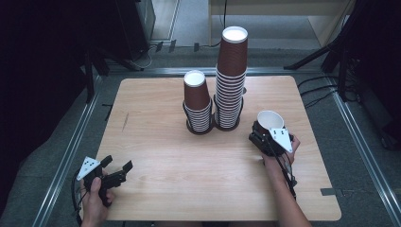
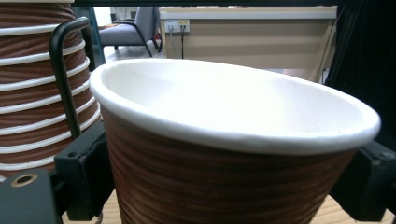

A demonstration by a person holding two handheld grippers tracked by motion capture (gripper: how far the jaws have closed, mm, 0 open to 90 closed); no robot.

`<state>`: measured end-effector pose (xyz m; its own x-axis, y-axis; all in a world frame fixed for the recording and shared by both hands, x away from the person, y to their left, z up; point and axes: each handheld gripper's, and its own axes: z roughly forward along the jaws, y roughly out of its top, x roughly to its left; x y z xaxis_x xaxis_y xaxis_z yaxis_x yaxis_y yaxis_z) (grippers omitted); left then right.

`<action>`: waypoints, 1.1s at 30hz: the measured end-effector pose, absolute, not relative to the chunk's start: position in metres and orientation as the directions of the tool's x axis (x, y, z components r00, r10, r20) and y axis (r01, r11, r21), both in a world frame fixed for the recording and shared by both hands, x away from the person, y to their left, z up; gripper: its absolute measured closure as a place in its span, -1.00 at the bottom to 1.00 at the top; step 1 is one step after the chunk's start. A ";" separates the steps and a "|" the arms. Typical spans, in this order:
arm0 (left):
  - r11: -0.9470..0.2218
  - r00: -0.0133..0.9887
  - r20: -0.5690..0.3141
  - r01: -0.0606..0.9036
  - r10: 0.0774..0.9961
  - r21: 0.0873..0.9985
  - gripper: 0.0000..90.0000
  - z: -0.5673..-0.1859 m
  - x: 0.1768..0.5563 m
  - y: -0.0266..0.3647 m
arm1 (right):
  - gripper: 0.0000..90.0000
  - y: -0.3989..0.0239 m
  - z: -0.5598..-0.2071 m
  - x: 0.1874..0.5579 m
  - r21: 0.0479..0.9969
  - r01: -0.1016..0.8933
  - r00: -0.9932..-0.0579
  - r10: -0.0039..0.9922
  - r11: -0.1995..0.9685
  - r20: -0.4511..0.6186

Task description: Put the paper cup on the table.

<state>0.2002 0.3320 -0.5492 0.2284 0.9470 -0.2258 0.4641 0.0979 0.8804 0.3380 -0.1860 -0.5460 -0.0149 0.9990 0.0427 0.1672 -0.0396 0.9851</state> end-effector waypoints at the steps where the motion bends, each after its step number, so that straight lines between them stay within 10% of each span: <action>1: 0.098 0.228 -0.226 0.464 0.947 0.880 -0.85 -0.549 0.200 0.332 | -0.82 -0.187 -0.546 0.337 0.985 0.169 -0.021 0.999 -0.040 0.044; 33: 0.108 0.223 -0.234 0.467 0.946 0.878 -0.85 -0.550 0.200 0.332 | -1.00 -0.215 -0.543 0.282 0.975 0.212 -0.104 0.990 -0.071 0.095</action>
<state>0.1996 0.3321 -0.5502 0.2229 0.9463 -0.2344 0.4665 0.1076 0.8779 0.2822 -0.2149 -0.5425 -0.1038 0.9901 0.0950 0.2122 -0.0712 0.9746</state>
